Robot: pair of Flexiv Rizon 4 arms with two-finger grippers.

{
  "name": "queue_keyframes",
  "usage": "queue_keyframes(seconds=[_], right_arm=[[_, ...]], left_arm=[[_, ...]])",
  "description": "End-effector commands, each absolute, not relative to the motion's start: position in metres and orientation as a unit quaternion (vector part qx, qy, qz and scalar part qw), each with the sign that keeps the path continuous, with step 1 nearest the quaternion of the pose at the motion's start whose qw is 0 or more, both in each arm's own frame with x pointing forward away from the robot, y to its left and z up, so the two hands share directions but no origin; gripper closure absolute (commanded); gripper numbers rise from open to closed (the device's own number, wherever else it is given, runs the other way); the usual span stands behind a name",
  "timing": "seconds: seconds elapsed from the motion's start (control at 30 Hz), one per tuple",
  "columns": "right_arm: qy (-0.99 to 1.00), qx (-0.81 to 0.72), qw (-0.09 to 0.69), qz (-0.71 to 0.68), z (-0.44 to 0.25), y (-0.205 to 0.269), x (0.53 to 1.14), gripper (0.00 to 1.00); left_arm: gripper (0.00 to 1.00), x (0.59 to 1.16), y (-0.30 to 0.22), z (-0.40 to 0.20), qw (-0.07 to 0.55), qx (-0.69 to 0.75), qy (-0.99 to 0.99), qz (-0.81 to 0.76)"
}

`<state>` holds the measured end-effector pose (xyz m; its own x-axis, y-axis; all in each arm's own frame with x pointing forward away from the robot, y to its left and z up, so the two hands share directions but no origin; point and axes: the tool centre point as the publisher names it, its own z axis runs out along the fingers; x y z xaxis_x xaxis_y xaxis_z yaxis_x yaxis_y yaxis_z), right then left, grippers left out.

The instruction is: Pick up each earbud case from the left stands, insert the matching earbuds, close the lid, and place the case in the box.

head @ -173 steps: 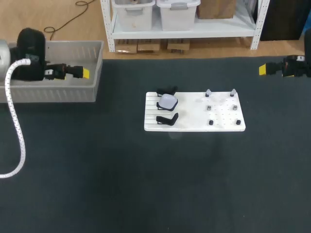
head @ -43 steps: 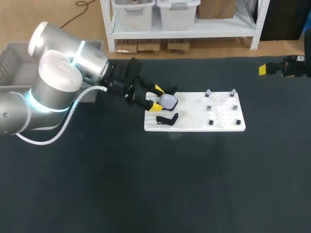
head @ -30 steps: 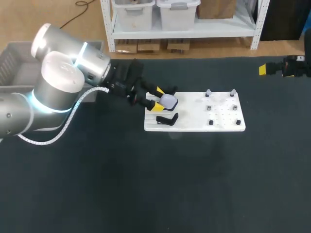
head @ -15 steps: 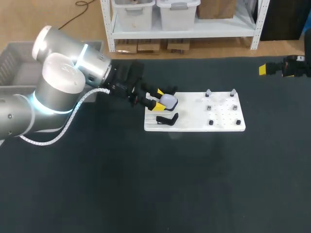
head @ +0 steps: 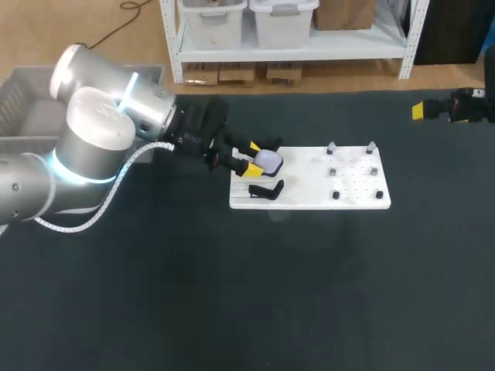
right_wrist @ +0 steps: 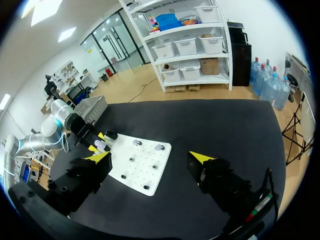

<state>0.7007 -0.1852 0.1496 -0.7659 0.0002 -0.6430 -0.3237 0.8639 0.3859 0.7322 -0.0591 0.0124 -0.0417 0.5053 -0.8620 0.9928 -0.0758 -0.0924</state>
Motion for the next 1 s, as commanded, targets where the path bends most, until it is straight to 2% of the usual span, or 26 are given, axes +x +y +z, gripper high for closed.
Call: queue_keyframes(seconds=[0.03, 0.5, 0.8, 0.87, 1.0], right_arm=[[0.907, -0.089, 0.330, 0.244, 0.1499, -0.1851, 0.7002, 0.00], [0.907, -0.089, 0.330, 0.244, 0.1499, -0.1851, 0.7002, 0.00], [0.907, -0.089, 0.330, 0.244, 0.1499, -0.1851, 0.7002, 0.00], [0.907, -0.089, 0.330, 0.244, 0.1499, -0.1851, 0.7002, 0.00], [0.907, -0.089, 0.330, 0.244, 0.1499, -0.1851, 0.7002, 0.00]], left_arm=[[0.51, 0.7311, -0.0588, 0.0114, 0.313, 0.618, 0.604, -0.393], [0.50, 0.7293, -0.0638, 0.0095, 0.311, 0.621, 0.601, -0.395], [0.55, 0.7279, -0.0651, 0.0116, 0.314, 0.624, 0.597, -0.394], [0.60, 0.7272, -0.0657, 0.0106, 0.313, 0.626, 0.596, -0.394], [1.00, 0.7271, -0.0659, 0.0102, 0.314, 0.626, 0.595, -0.393]])
